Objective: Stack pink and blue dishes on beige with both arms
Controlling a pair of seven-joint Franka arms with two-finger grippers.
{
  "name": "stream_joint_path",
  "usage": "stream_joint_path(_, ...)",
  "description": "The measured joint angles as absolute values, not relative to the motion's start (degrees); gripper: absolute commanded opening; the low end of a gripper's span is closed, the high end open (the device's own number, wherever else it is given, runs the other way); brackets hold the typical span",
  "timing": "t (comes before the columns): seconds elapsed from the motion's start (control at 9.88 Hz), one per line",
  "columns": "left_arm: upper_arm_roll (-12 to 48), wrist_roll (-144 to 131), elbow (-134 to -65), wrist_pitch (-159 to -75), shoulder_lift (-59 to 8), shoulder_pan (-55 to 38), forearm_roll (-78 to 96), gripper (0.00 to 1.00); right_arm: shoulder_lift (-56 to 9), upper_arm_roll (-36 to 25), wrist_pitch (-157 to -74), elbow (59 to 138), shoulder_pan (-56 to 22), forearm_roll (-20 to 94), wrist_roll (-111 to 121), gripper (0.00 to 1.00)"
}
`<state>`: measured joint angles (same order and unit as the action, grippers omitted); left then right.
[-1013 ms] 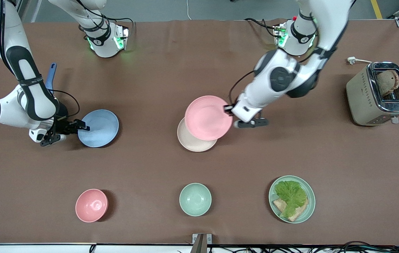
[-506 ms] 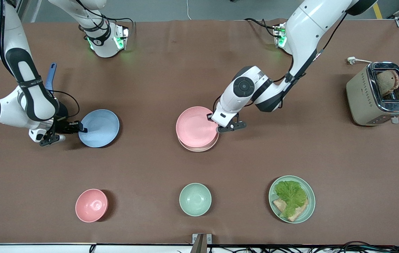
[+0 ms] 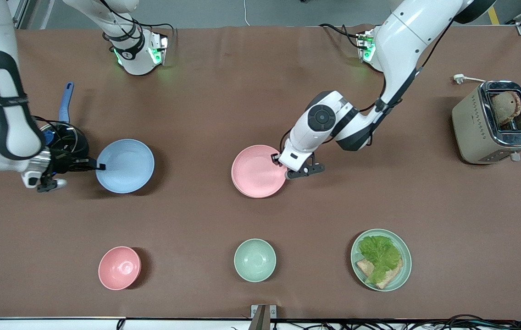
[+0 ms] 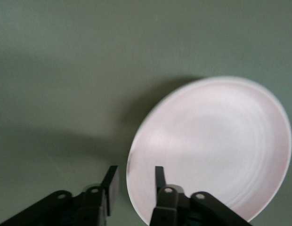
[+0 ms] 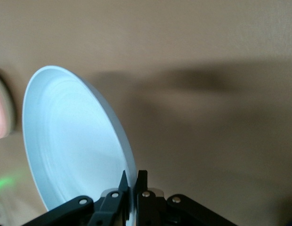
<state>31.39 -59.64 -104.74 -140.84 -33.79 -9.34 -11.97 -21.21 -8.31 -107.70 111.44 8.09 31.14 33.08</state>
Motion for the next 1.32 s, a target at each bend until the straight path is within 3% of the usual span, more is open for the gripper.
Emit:
stream_joint_path(0.3,31.5,-47.9,-84.7,-110.0,-23.5,-2.8,-12.2,1.00,-16.7,-6.4,-101.7,106.1,2.8,29.8,13.4,0.00)
stream_joint_path(0.51,31.4,-34.6,-75.7,-98.9,-20.0,2.8,-12.3,1.00,-15.5,3.1,-107.2,106.0,1.1,29.7,-2.8,0.00)
stream_joint_path(0.81,31.3,-12.2,-74.2,-94.0,-14.9,13.6,-12.1,1.00,-16.4,16.8,-122.7,107.5,-1.2,29.2,-20.7,0.00)
stream_joint_path(1.01,30.9,-4.0,-74.1,-89.4,-10.9,17.2,-10.6,1.00,-19.9,20.2,-135.6,110.9,-6.9,29.2,-27.3,0.01)
stream_joint_path(1.11,28.6,-2.8,-74.7,-87.6,-8.7,16.1,-8.3,1.00,-21.9,20.4,-140.7,112.4,-10.6,29.2,-29.5,0.01)
stream_joint_path(1.32,14.6,-2.1,-79.2,-86.6,-3.6,5.7,-3.3,1.00,-23.5,20.4,-147.2,115.7,-14.7,29.2,-31.0,0.01)
